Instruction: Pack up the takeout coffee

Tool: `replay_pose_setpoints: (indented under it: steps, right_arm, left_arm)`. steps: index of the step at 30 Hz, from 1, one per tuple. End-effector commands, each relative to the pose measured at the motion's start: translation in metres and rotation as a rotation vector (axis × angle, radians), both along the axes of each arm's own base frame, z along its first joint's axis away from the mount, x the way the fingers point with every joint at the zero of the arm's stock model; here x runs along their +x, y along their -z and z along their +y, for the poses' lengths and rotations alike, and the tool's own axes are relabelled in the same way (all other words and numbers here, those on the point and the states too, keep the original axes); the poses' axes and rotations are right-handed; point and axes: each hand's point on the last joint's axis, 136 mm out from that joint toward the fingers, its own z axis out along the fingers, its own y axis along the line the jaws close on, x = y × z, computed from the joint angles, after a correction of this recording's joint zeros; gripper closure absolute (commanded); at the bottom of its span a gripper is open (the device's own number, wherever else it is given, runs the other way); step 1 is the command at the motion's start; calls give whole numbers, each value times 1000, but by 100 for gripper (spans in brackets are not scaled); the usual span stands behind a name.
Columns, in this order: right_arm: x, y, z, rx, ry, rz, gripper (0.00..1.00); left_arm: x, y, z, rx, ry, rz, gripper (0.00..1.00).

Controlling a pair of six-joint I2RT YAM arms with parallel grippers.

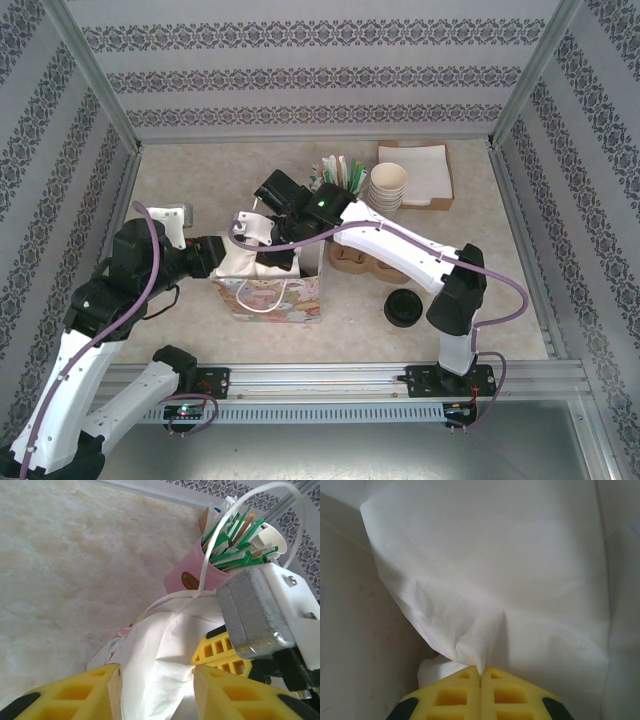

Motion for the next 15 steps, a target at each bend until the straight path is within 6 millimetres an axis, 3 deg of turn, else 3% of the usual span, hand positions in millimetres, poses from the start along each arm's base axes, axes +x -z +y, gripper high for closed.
replay_pose_setpoints:
  steps: [1,6,8,11,15]
  right_arm:
    - [-1,-4,5,35,-1,46,99]
    - [-1,0,4,23,5,49,96]
    - [-1,-1,2,23,9,44,89]
    - [-2,-11,2,49,16,38,78]
    - [-3,-34,2,115,27,11,73]
  left_arm:
    - [-7,-8,0,2,15,-10,59]
    - [-9,-9,0,-6,15,-9,61]
    - [-9,-8,0,-4,17,-6,62]
    - [-9,-8,0,-5,16,-6,62]
    - [-10,-7,-1,-9,19,-1,63]
